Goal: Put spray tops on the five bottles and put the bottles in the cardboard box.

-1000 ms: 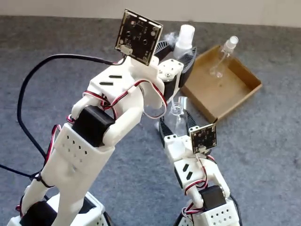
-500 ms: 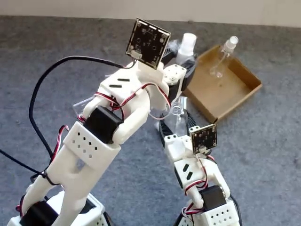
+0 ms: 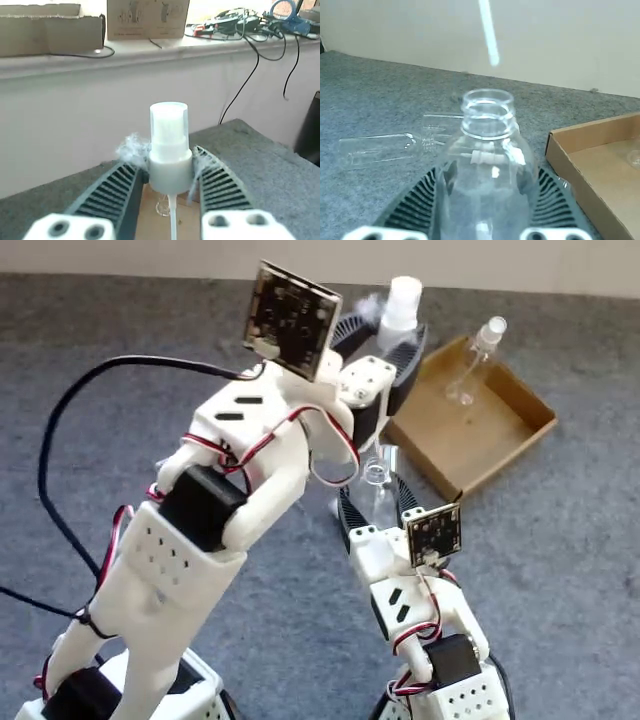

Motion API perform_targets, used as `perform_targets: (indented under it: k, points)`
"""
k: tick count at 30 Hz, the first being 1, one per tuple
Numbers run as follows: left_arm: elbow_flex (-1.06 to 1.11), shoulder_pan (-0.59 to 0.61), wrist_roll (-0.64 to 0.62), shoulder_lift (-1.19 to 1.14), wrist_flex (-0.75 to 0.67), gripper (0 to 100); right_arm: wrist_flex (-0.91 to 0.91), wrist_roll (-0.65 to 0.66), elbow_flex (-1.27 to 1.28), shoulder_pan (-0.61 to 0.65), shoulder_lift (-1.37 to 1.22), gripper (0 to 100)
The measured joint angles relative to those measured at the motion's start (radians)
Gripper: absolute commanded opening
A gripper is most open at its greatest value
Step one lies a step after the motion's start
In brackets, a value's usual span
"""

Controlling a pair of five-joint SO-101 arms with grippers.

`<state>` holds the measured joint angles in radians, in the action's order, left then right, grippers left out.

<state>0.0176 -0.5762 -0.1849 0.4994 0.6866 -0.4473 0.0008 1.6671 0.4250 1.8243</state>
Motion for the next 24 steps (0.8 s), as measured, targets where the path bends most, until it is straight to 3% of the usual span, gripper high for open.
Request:
perform_targets:
  k: [24]
  points:
    - [0.021,0.002,0.000,0.002,0.109,0,0.000,0.000,0.000,0.000,-0.002,9.2]
